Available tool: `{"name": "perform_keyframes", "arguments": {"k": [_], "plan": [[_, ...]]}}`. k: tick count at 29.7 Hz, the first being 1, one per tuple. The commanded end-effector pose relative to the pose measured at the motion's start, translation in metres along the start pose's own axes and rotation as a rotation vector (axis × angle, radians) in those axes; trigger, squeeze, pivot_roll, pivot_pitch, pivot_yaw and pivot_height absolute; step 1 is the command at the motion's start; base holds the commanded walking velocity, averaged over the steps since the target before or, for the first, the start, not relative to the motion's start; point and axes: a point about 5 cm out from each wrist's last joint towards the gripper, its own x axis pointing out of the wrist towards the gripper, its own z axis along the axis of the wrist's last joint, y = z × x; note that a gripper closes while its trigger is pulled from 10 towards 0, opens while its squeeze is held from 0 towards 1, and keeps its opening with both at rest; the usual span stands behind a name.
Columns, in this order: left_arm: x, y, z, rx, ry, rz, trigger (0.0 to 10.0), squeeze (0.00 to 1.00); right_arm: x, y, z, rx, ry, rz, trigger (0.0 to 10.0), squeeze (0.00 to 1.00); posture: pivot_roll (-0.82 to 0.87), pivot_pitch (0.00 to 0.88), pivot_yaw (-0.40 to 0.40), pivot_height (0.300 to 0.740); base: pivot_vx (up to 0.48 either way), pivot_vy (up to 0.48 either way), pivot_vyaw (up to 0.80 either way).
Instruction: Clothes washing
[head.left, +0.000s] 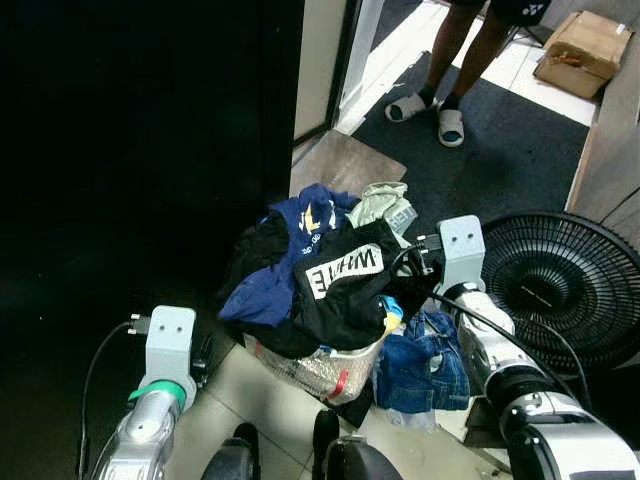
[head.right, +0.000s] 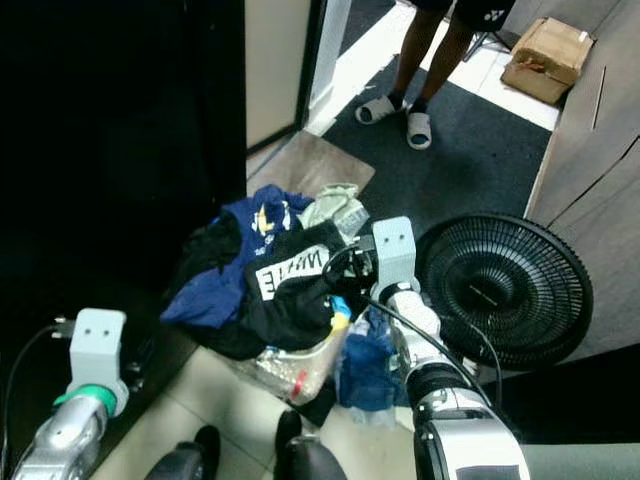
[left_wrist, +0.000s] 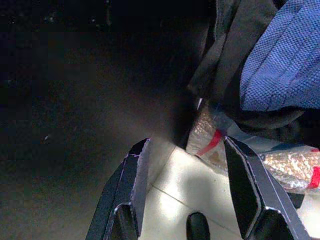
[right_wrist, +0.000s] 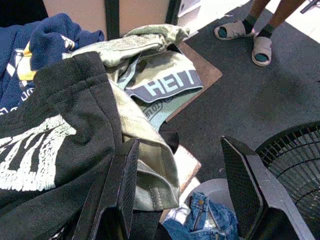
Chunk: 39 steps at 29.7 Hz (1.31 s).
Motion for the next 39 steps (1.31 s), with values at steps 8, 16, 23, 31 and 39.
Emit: {"name": "perform_keyframes", "arguments": {"k": [8, 16, 23, 31, 39], "plan": [[-0.007, 0.002, -0.017, 0.007, 0.069, -0.005, 10.0, 0.0, -0.003, 0.01, -0.011, 0.053, 0.037, 0.03, 10.0, 0.0, 0.14, 0.363, -0.035, 0.74, 0.0, 0.0, 0.0], [-0.012, 0.005, -0.019, 0.01, 0.074, 0.003, 10.0, 0.0, -0.002, 0.045, -0.007, 0.078, 0.002, 0.192, 10.0, 0.0, 0.16, 0.367, -0.042, 0.74, 0.0, 0.0, 0.0], [-0.014, 0.006, -0.02, 0.007, 0.077, 0.007, 10.0, 0.0, -0.018, 0.051, -0.039, 0.043, 0.115, 0.16, 10.0, 0.0, 0.16, 0.37, -0.043, 0.74, 0.0, 0.0, 0.0], [-0.015, 0.006, -0.019, 0.014, 0.077, 0.001, 10.0, 0.0, -0.018, 0.046, -0.046, 0.042, 0.18, 0.12, 10.0, 0.0, 0.17, 0.378, -0.034, 0.74, 0.0, 0.0, 0.0], [-0.022, 0.011, -0.021, 0.025, 0.088, 0.006, 10.0, 0.0, -0.012, 0.06, -0.037, 0.04, 0.169, 0.164, 10.0, 0.0, 0.19, 0.395, -0.031, 0.74, 0.0, 0.0, 0.0]]}}
